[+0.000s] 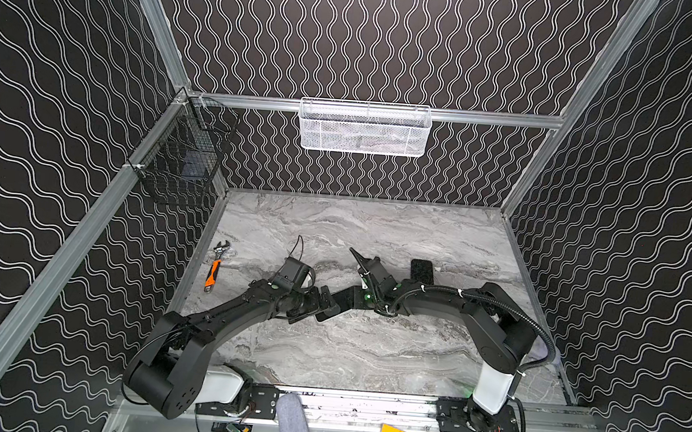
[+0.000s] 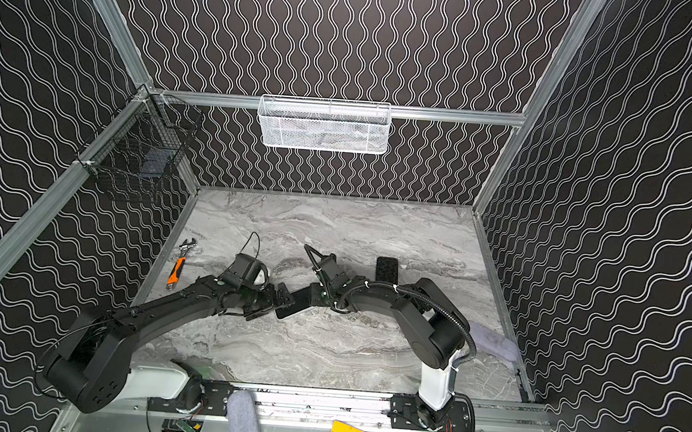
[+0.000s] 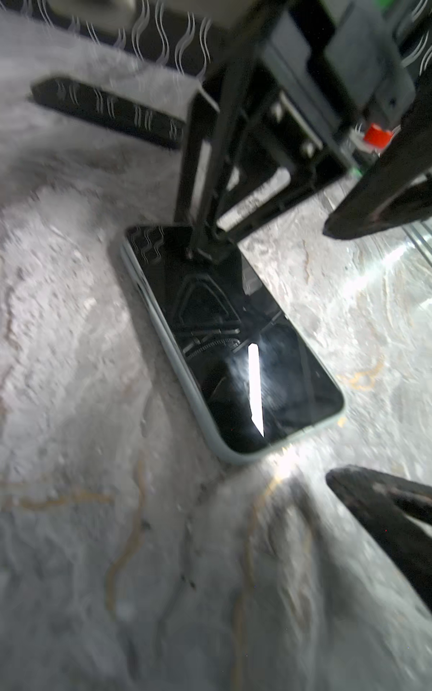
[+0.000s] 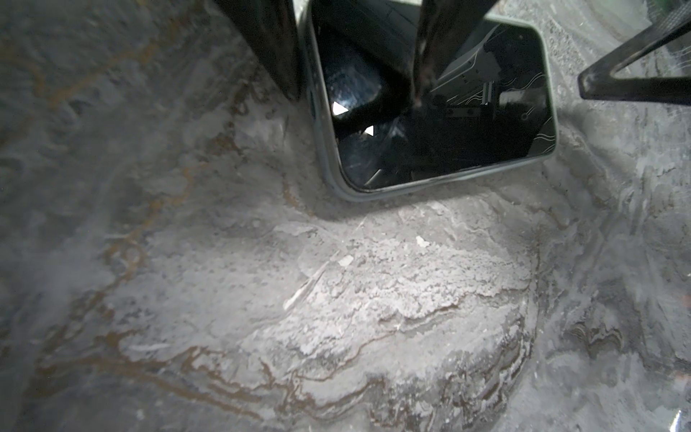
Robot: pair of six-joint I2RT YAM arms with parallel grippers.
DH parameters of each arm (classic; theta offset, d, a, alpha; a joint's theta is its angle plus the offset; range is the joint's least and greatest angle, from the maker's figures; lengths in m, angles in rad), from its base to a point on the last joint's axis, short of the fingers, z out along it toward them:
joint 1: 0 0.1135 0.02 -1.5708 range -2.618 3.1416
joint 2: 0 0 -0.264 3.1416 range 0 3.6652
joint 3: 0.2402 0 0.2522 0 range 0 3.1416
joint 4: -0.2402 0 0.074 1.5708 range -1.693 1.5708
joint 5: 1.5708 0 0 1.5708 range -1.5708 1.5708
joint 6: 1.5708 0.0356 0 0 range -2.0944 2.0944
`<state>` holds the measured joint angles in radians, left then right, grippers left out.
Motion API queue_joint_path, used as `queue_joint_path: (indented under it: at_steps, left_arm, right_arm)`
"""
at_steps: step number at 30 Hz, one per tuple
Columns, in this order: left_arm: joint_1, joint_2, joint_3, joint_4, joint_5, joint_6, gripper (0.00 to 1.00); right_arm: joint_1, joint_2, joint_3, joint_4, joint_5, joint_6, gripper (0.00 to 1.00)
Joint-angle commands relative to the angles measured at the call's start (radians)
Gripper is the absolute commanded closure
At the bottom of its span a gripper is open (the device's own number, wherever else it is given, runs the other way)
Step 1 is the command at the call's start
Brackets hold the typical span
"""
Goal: Put the phone into the phone case
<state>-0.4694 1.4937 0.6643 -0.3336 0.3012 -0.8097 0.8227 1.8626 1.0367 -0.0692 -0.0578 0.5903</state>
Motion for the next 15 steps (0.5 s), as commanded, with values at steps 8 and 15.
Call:
queue_joint_path:
  at_steps: [8,15]
  left_arm:
    - [-0.002,-0.067,-0.137,0.106,0.029,-0.179,0.02]
    - [0.000,-0.009,-0.190,0.290,0.078,-0.243,0.02]
  right_arm:
    - [0.004,0.002,-0.015,-0.085,-0.053,0.009,0.49]
    - [0.004,-0.011,-0.024,-0.078,-0.054,0.010,0.49]
